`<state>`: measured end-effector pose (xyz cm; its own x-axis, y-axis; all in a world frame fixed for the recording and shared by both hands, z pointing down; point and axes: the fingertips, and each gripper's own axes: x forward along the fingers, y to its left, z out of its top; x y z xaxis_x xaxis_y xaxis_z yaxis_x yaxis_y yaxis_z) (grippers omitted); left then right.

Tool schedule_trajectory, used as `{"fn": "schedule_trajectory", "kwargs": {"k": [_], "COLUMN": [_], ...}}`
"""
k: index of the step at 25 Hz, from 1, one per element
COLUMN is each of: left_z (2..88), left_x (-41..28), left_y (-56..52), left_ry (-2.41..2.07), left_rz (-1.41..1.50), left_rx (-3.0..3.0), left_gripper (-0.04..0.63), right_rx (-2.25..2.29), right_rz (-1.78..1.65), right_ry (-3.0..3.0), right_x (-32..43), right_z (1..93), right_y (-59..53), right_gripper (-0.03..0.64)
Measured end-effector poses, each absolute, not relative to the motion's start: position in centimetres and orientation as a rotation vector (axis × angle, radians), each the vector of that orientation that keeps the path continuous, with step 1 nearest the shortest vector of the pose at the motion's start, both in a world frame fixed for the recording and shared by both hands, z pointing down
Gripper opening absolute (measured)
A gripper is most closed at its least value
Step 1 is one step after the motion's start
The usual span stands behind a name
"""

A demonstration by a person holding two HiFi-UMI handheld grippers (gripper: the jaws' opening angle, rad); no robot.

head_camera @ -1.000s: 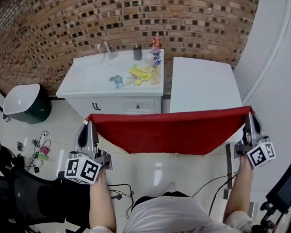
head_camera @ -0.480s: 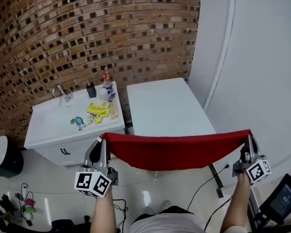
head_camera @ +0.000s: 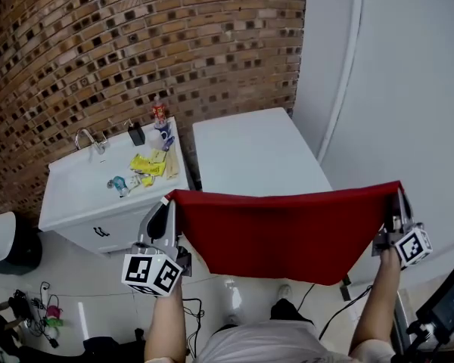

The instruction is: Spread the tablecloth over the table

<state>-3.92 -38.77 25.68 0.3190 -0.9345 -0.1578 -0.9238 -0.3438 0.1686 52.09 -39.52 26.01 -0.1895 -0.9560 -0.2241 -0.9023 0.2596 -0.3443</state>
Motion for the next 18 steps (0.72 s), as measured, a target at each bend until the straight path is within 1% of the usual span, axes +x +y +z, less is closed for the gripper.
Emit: {"fn": "schedule_trajectory", "kwargs": {"k": [11, 18], "left_z": [25.1, 25.8], "left_x": [0.8, 1.5], "left_y": [-45.0, -48.5], "left_ry": [-2.107, -2.193], "left_rz": [-0.276, -0.195], "left_rx": [2.308, 2.260], "left_gripper": [0.023, 0.023], "right_rx": [-1.396, -1.303], "right_rz": [-0.259, -0.329], "right_ry": [2.384, 2.423], "right_x": [55.1, 54.7], "right_z": [27.3, 29.2], "right_y": [-55.4, -62.1], "right_gripper": [0.012, 0.012]}}
